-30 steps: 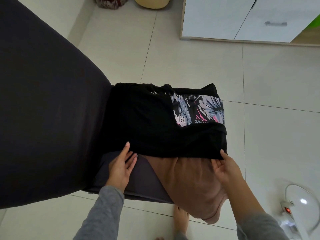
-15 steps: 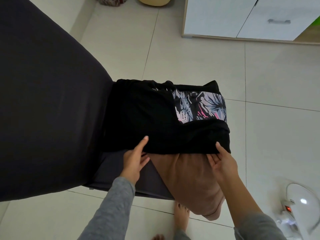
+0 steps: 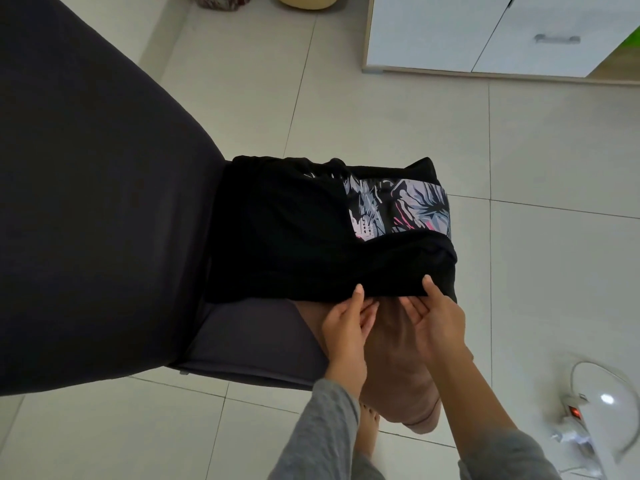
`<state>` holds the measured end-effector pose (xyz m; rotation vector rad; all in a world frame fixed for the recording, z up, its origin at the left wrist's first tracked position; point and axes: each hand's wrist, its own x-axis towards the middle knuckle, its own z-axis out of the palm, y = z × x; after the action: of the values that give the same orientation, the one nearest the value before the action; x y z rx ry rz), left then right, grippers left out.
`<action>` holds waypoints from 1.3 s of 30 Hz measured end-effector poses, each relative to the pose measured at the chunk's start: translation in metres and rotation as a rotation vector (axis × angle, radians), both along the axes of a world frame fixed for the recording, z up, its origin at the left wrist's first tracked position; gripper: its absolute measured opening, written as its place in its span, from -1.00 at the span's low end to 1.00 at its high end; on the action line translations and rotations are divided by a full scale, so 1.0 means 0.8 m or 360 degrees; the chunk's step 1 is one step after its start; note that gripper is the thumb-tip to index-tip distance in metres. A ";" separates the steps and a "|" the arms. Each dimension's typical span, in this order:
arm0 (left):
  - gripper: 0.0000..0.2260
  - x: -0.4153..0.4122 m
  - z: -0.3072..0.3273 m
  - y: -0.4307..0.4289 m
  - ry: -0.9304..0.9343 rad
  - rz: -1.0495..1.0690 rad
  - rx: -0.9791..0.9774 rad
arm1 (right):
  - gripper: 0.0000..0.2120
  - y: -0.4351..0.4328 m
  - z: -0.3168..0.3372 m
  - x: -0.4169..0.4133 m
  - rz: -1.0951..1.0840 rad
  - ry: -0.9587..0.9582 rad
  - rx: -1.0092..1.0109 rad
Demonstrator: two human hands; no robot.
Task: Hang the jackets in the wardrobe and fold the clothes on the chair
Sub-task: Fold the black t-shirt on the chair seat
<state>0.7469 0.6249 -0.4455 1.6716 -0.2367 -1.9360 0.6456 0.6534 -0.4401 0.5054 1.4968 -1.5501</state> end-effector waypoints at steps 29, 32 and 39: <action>-0.85 0.063 0.095 -0.171 -0.0315 0.0519 -0.0307 | -0.68 -0.046 0.087 -0.050 0.0266 0.0931 0.0378; -0.86 0.042 0.150 -0.215 -0.0211 0.0573 -0.0487 | -0.60 -0.079 0.122 -0.072 0.0258 0.1039 0.0457; -0.89 0.027 0.250 -0.253 0.0160 0.0778 -0.0873 | -0.45 -0.120 0.215 -0.087 0.0065 0.1316 0.0032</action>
<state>0.7682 0.4221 -0.2459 1.1366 -0.2615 -1.4174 0.5758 0.5577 -0.2679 -0.2048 2.1044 -1.8129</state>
